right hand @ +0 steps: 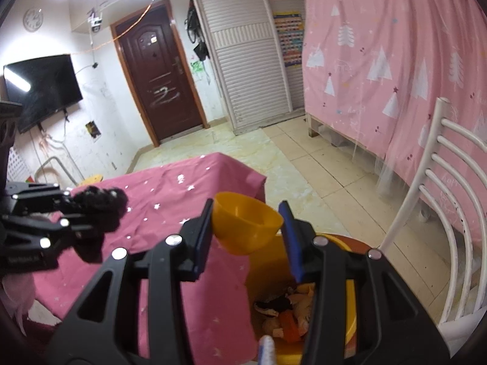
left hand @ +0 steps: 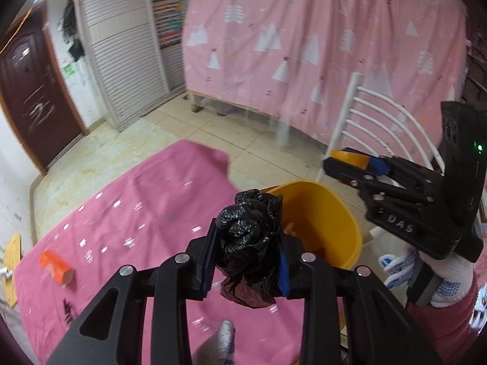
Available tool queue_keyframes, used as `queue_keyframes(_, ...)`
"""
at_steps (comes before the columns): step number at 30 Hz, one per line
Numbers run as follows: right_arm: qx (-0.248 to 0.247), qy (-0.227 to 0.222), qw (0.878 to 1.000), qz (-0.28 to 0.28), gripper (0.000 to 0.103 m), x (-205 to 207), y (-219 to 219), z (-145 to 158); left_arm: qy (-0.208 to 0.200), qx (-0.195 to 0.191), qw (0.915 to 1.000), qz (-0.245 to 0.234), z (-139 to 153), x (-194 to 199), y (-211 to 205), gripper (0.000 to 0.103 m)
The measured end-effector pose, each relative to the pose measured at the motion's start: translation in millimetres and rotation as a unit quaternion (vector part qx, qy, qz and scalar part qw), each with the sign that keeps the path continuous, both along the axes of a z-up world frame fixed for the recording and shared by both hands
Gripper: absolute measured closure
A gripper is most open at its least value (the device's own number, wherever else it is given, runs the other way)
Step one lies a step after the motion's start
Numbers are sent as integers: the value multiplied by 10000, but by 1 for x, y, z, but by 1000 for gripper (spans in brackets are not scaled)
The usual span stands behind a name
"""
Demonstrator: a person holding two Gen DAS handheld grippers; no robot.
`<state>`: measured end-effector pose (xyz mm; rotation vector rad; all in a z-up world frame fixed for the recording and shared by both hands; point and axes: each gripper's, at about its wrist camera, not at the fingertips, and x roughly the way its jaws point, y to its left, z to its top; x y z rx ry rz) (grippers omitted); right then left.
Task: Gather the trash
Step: 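Carry both items over the yellow bucket and open both grippers to drop them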
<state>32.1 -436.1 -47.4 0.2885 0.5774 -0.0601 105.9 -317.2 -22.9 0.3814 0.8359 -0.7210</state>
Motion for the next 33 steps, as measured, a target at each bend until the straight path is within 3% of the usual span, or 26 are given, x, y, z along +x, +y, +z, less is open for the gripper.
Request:
queue_keyframes(13, 394, -126, 9981, -448, 62, -16, -48, -8, 372, 214, 9971, -623, -23, -18, -84, 78)
queue_keyframes(15, 411, -123, 9980, -474, 62, -15, -50, -9, 458, 200, 9966, -649, -26, -15, -91, 74)
queue_keyframes(16, 437, -125, 9977, -498, 62, -16, -52, -10, 496, 201, 9965, -636, -28, -14, -93, 67)
queue_keyframes(18, 472, -124, 9974, -523, 62, -17, -54, -10, 524, 176, 9967, -597, -29, -12, -93, 50)
queue_keyframes(20, 512, -110, 9971, -545, 62, -18, -56, -12, 531, 144, 9970, -539, -30, -9, -90, 42)
queue_keyframes(23, 539, -54, 9972, -521, 59, -14, -55, -15, 590, 132, 9974, -386, -31, -1, -83, 41)
queue_keyframes(25, 552, -22, 9973, -475, 43, -12, -53, -18, 621, 86, 9977, -243, -29, 5, -73, 41)
queue_keyframes(33, 497, 74, 9982, -320, 42, -3, -35, -18, 510, -78, 9986, 82, -16, 19, -39, 41)
